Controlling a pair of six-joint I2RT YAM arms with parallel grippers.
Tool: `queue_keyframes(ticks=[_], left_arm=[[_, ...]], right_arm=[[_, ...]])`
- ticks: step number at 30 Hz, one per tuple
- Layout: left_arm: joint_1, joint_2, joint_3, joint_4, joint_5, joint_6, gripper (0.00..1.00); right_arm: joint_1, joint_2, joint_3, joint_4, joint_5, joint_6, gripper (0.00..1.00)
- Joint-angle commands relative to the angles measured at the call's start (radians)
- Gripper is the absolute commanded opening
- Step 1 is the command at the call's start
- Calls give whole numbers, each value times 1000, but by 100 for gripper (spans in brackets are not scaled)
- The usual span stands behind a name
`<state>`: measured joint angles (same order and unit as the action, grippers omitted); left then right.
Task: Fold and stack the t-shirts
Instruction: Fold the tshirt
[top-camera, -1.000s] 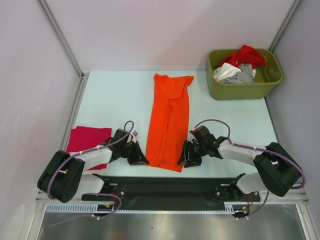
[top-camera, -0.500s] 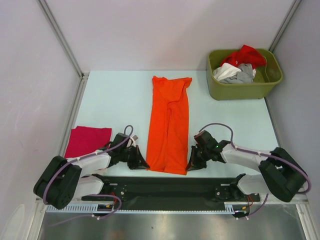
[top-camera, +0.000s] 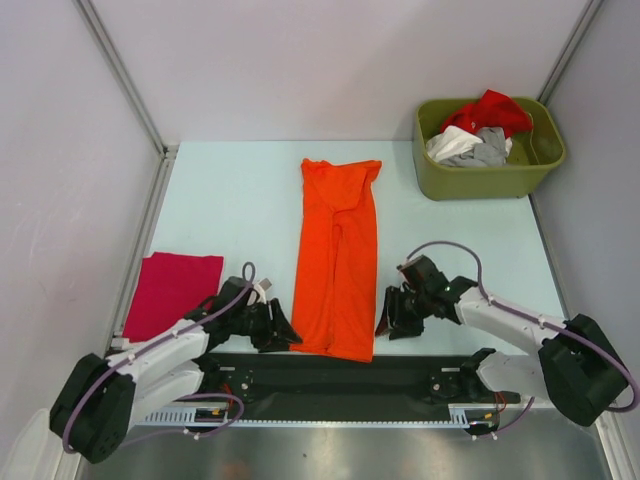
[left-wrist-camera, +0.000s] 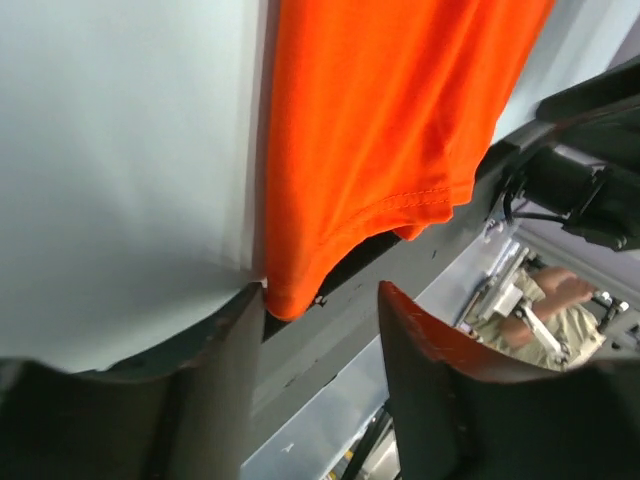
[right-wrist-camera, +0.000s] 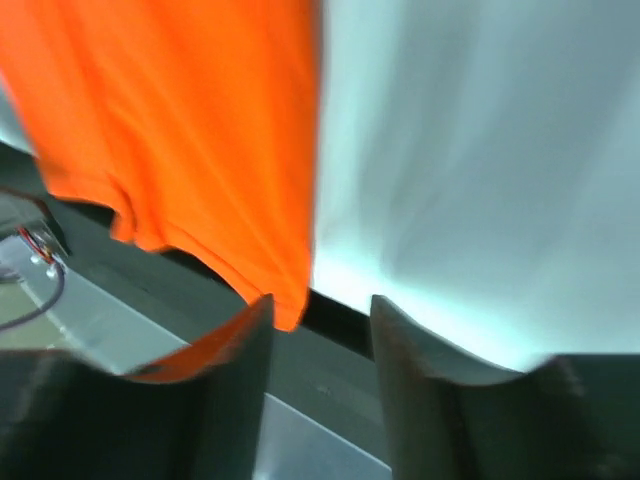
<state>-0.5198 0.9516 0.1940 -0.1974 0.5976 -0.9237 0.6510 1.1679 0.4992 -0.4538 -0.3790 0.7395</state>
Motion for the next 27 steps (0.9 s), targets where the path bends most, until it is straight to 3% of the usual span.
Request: queue_keyframes(ticks=[1, 3, 8, 11, 14, 15, 16, 21, 27], left_arm=[[-5, -71, 96, -157, -67, 19, 56], [-3, -79, 194, -183, -99, 34, 57], [4, 64, 480, -223, -270, 187, 61], [41, 229, 647, -198, -309, 281, 61], [96, 359, 807, -174, -357, 359, 57], [116, 445, 844, -163, -352, 368, 56], [136, 494, 878, -130, -343, 378, 51], [233, 781, 1096, -59, -329, 396, 43], [273, 1002, 1286, 58, -291, 382, 54]], right_arm=[[-118, 18, 200, -72, 58, -152, 55], [-169, 88, 277, -82, 98, -214, 68], [-237, 323, 618, -28, 312, -304, 70], [-249, 510, 845, -17, 461, -299, 68], [-270, 702, 1074, -36, 506, -241, 54], [-281, 755, 1132, -37, 511, -235, 45], [-284, 839, 1180, -45, 525, -230, 43], [-292, 1070, 1511, -75, 623, -273, 44], [-336, 1273, 1722, -76, 608, -269, 51]])
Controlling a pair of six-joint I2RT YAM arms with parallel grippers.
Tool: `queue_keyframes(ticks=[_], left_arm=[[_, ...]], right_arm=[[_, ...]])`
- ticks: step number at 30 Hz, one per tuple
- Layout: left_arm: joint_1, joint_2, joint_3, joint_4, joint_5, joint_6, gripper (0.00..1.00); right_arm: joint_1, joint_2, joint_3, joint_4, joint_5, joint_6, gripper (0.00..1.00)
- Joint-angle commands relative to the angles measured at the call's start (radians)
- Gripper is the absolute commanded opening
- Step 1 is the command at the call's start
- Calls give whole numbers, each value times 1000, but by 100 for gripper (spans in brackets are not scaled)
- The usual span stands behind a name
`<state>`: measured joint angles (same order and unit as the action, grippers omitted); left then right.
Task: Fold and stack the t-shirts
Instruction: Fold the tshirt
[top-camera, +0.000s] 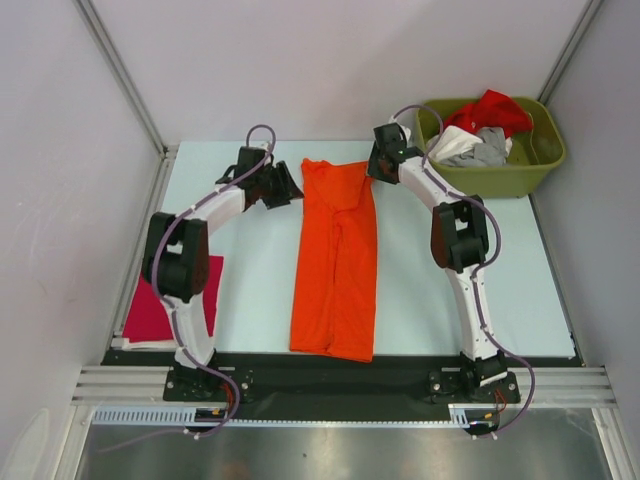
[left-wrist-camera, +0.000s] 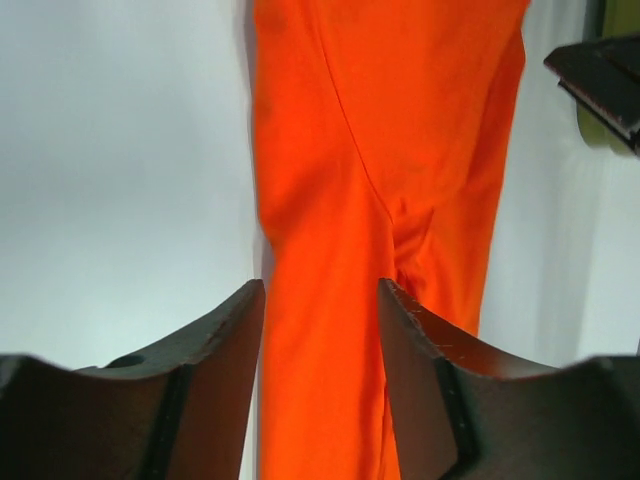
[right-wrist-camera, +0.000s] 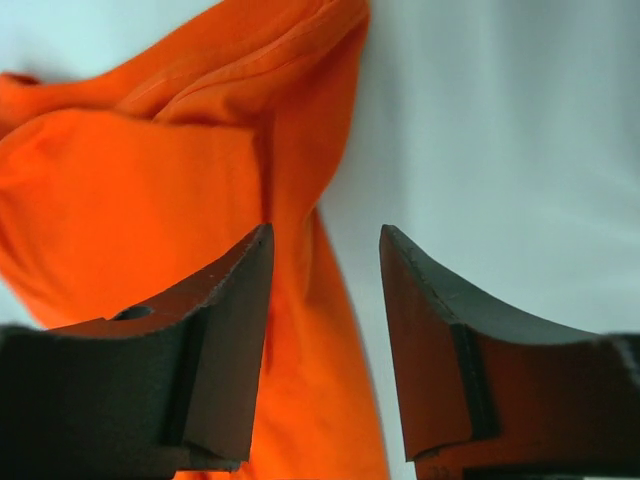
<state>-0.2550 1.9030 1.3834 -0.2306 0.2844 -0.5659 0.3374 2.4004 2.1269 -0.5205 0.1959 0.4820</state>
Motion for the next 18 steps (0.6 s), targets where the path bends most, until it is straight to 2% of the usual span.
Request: queue_keyframes(ticks=[1, 7, 13, 18], left_arm=[[14, 107, 120, 112, 36, 20, 56], [26, 266, 272, 203, 45, -34, 59], [43, 410, 391, 226, 59, -109, 60], [68, 493, 488, 263, 52, -155, 60]], right_arm=[[-34, 49, 102, 22, 7, -8, 52], [-63, 138, 145, 112, -61, 0, 54], [-70, 207, 202, 183, -131, -16, 51], [-75, 247, 232, 205, -133, -2, 49]])
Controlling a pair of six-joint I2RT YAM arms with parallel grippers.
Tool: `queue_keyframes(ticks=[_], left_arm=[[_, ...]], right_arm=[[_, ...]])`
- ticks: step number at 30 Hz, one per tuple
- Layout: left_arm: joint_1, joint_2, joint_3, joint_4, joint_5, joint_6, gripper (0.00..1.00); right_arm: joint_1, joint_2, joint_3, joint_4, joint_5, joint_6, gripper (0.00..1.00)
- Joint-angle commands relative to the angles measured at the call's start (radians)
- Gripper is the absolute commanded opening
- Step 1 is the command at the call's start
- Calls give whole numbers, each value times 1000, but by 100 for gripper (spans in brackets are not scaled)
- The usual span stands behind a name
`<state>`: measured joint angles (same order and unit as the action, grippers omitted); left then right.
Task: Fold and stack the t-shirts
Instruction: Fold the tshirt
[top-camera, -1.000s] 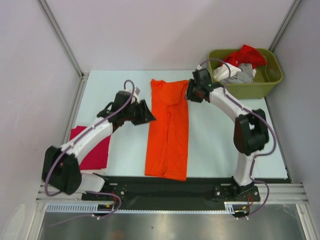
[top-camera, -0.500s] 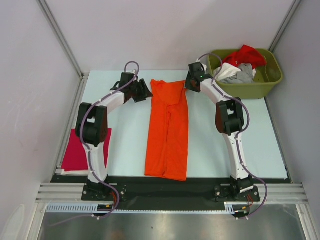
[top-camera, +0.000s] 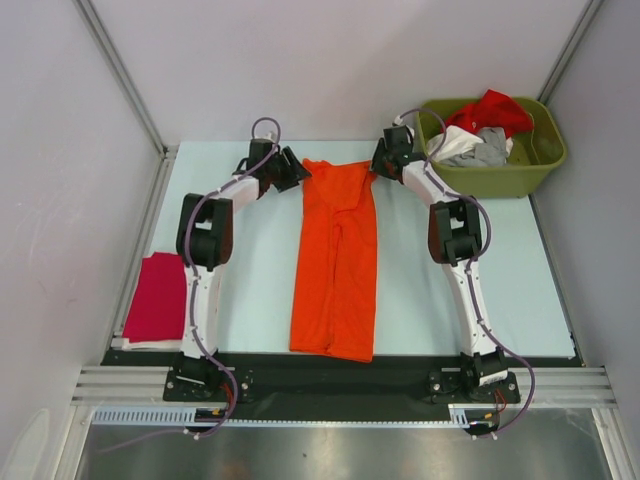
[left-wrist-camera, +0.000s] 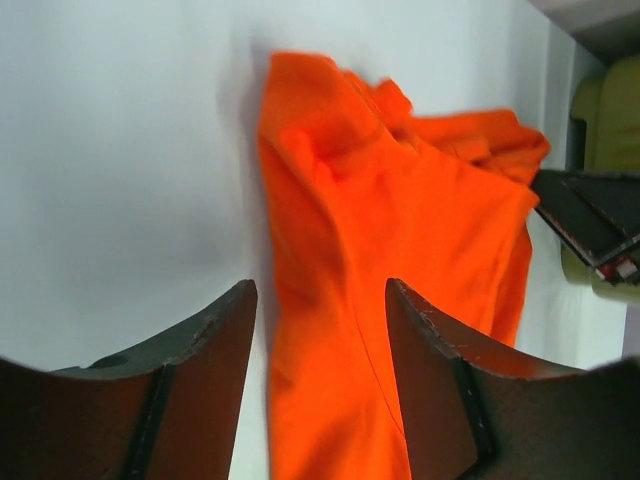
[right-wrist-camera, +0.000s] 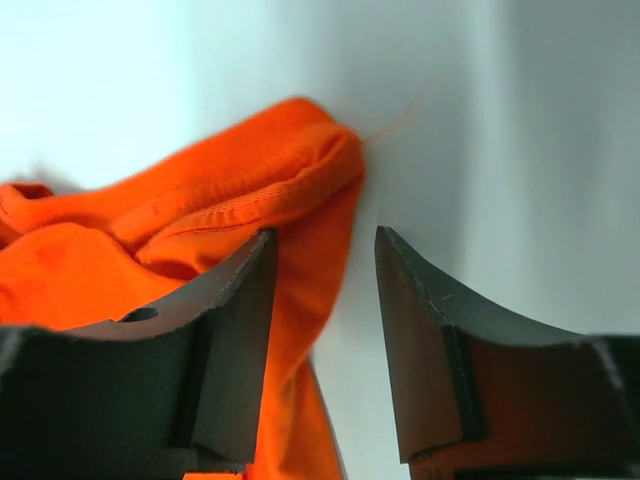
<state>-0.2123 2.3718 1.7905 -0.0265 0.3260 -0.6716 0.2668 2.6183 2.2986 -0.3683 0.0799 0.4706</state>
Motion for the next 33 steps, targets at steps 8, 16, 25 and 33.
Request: queue_keyframes(ticks=[8, 16, 25, 33], left_arm=[[31, 205, 275, 94, 24, -146, 57], [31, 337, 431, 141, 30, -218, 38], [63, 331, 507, 80, 7, -192, 53], [88, 150, 491, -126, 1, -33, 72]], right_arm=[[-12, 118, 174, 114, -68, 7, 31], [-17, 170, 202, 204, -58, -7, 25], [-35, 168, 262, 154, -71, -53, 52], [-34, 19, 281, 17, -62, -69, 71]])
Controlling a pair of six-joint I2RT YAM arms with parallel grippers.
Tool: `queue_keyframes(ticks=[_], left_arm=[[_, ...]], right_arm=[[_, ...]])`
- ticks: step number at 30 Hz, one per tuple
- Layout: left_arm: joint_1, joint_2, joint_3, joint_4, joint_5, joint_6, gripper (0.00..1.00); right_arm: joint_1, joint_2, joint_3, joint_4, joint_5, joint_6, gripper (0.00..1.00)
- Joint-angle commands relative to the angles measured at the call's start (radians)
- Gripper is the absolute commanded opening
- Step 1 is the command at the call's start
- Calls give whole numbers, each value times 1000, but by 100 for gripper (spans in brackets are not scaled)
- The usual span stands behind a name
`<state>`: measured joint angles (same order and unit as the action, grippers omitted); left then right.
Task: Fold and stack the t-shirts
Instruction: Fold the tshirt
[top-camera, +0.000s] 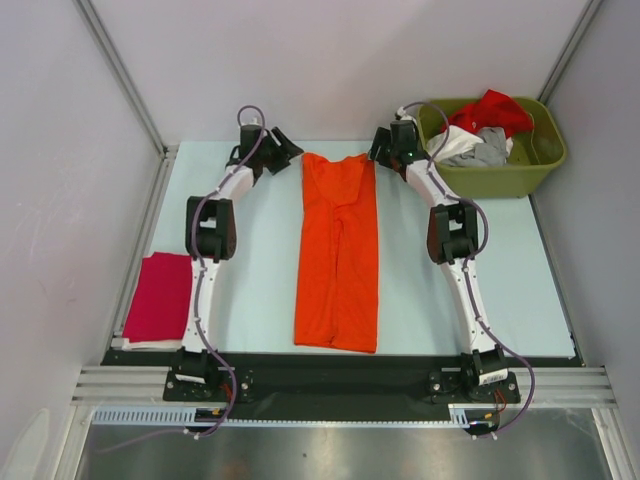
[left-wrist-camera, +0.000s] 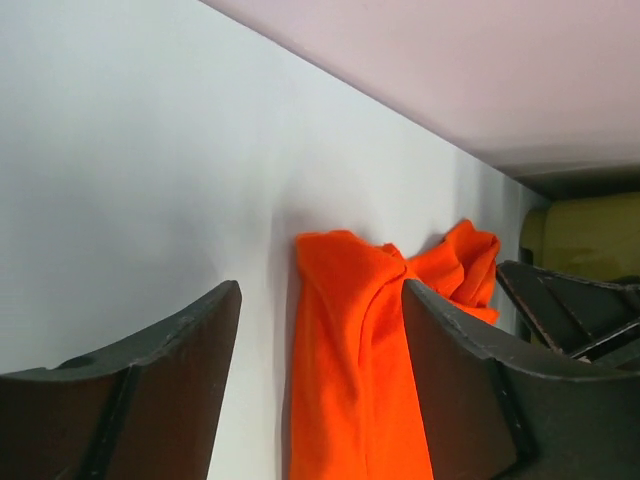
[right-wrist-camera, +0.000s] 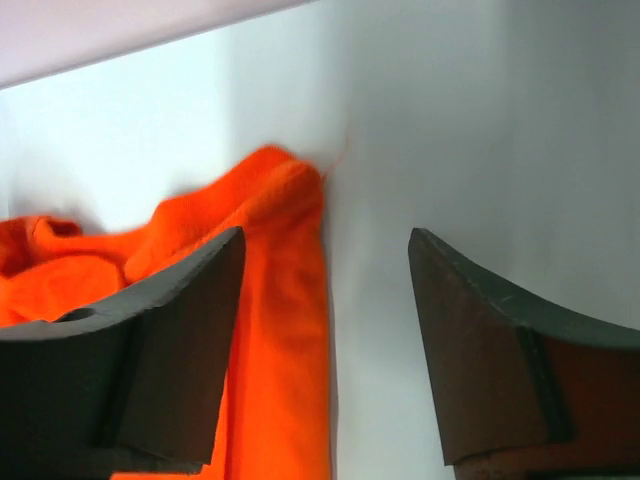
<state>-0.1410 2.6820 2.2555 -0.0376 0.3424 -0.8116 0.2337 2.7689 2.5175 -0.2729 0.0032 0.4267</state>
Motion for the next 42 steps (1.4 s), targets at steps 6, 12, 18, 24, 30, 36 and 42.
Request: queue_keyframes(ticks=[6, 12, 18, 24, 30, 36, 42], left_arm=[[18, -440, -205, -262, -45, 236, 70], [-31, -872, -779, -260, 20, 265, 70], [-156, -1273, -1311, -288, 26, 227, 72], [-359, -1574, -1625, -392, -32, 62, 70], [-462, -1674, -1737, -456, -80, -35, 69], [-541, -1567, -1726, -473, -134, -58, 57], [-586, -1481, -1717, -507, -155, -52, 56]], right_arm=[[16, -311, 44, -286, 49, -9, 82], [78, -573, -265, -486, -43, 21, 100], [215, -989, -797, -471, -115, 3, 100], [311, -1370, -1385, -381, -340, 73, 99], [338, -1643, -1818, -261, -521, 233, 87], [403, -1715, -1981, -160, -529, 354, 67], [469, -1609, -1975, -160, -479, 385, 60]])
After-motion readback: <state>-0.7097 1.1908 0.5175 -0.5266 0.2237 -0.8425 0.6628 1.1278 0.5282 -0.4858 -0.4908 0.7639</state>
